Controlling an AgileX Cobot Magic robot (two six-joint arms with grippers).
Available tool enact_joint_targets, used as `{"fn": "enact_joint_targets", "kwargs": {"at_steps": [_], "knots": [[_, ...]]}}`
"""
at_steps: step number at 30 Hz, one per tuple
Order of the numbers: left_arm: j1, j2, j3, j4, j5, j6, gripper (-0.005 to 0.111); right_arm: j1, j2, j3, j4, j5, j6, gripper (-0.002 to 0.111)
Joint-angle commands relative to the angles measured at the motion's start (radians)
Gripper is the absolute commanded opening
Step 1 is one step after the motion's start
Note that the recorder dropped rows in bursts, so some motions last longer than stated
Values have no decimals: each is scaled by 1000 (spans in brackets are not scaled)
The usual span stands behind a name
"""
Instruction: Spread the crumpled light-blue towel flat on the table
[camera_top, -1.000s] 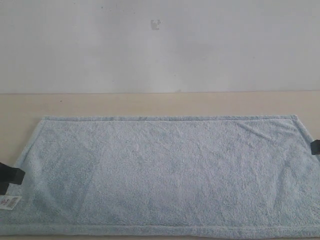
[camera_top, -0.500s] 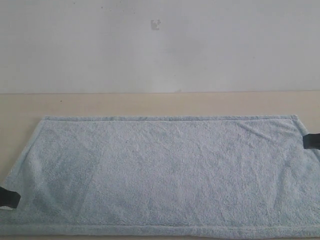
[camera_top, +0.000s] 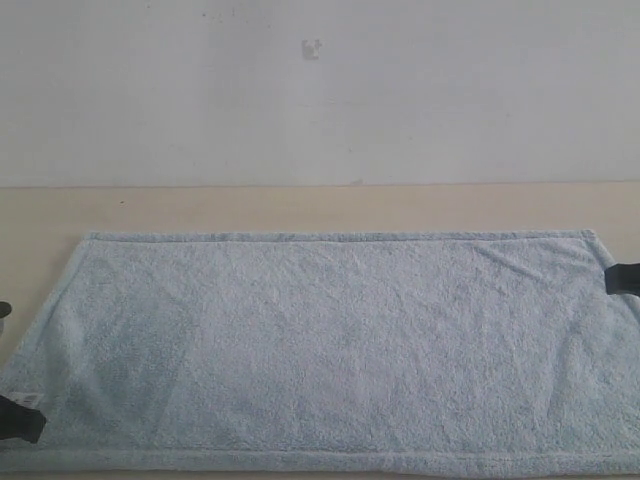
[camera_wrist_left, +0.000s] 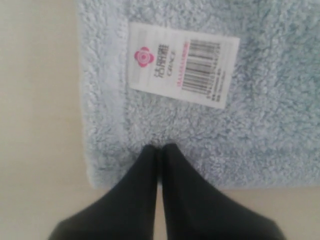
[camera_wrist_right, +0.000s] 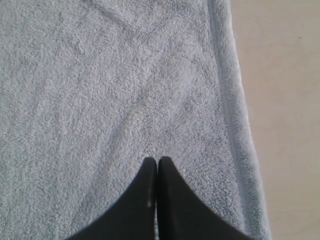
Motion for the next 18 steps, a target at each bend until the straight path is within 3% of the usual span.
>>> {"fn": "enact_joint_targets", "kwargs": {"at_steps": [1,13,18], "knots": [[-5,31,3,66,36,-89,4,1,-9,3,3,-11,-3,0],[-5,8,3,163,132,-214,4,1,-9,3,5,-15,-3,0],[-5,-56,3,159,102,-214,4,1,-9,3,12,-26,-3,0]]}}
